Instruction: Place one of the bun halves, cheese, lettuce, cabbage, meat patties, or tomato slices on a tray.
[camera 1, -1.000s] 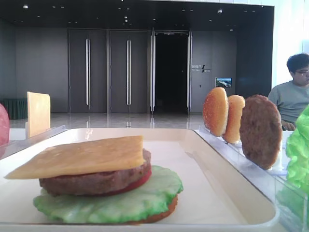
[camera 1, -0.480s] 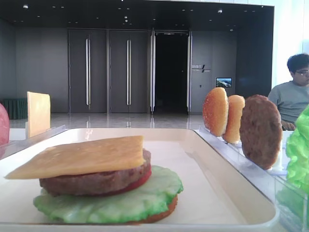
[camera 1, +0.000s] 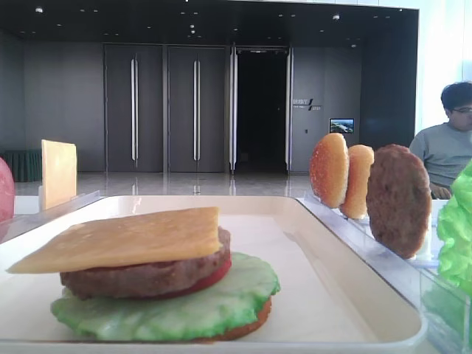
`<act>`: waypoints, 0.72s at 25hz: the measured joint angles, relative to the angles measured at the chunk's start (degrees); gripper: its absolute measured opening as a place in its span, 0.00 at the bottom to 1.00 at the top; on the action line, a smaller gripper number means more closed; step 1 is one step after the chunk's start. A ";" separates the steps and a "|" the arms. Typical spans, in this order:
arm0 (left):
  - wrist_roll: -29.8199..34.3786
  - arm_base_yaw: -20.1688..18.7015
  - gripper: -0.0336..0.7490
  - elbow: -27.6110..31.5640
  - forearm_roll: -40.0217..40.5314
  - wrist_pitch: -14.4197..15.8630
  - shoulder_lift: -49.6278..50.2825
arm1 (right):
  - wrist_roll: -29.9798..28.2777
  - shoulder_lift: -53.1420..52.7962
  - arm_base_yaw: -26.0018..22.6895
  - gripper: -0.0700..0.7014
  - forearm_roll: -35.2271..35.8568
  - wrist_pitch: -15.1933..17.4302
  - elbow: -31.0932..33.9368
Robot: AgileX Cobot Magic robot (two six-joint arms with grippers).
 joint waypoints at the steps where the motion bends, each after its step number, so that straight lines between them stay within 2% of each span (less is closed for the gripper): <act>1: 0.12 0.00 0.62 0.00 0.29 0.05 -0.66 | 0.00 0.00 0.00 0.79 0.00 0.00 0.00; 10: 1.67 0.00 0.62 0.00 2.16 1.17 -12.15 | 0.00 0.00 0.00 0.79 0.00 0.00 0.00; 18: 4.14 0.00 0.62 -0.01 1.43 2.66 -28.13 | 0.00 0.00 0.00 0.79 0.00 0.00 0.00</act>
